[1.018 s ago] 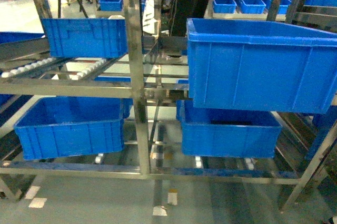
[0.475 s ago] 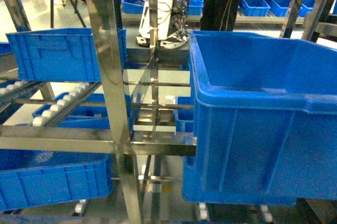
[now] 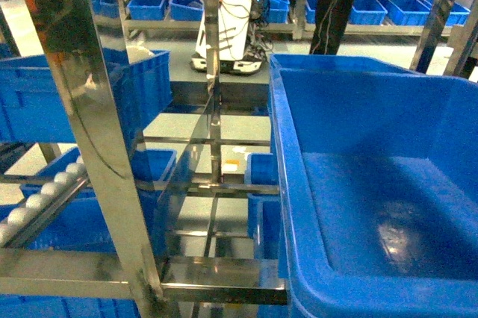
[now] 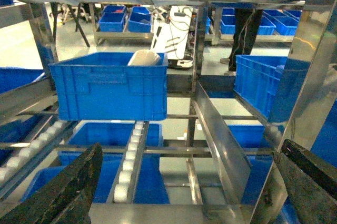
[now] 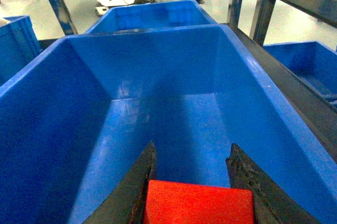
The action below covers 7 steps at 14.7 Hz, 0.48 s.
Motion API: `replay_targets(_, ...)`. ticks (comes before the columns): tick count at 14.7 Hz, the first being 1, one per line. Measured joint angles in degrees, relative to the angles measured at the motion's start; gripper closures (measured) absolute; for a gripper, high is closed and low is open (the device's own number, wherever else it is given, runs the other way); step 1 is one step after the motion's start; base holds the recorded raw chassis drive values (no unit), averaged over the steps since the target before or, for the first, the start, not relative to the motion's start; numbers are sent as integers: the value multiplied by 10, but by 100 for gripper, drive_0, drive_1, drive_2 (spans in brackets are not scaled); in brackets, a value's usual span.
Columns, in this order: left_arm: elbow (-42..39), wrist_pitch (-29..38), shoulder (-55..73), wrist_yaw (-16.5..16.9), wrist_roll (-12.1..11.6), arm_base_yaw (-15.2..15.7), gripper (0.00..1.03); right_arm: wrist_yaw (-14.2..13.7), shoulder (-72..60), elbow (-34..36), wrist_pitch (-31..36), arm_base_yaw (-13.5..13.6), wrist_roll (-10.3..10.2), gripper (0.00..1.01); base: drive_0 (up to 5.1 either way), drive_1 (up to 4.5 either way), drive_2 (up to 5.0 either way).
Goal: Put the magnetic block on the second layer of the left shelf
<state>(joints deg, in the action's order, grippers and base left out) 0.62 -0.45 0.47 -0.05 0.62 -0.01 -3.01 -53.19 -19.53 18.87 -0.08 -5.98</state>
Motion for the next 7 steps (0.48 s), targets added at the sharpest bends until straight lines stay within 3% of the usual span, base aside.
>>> replay_targets(4, 0, 2, 0, 0, 0, 0, 5, 0, 1, 0, 0, 0, 0, 67, 0, 0, 0)
replay_targets(7, 0, 2, 0, 0, 0, 0, 5, 20, -67, -58, -18, 5, -37, 67, 0, 0, 0)
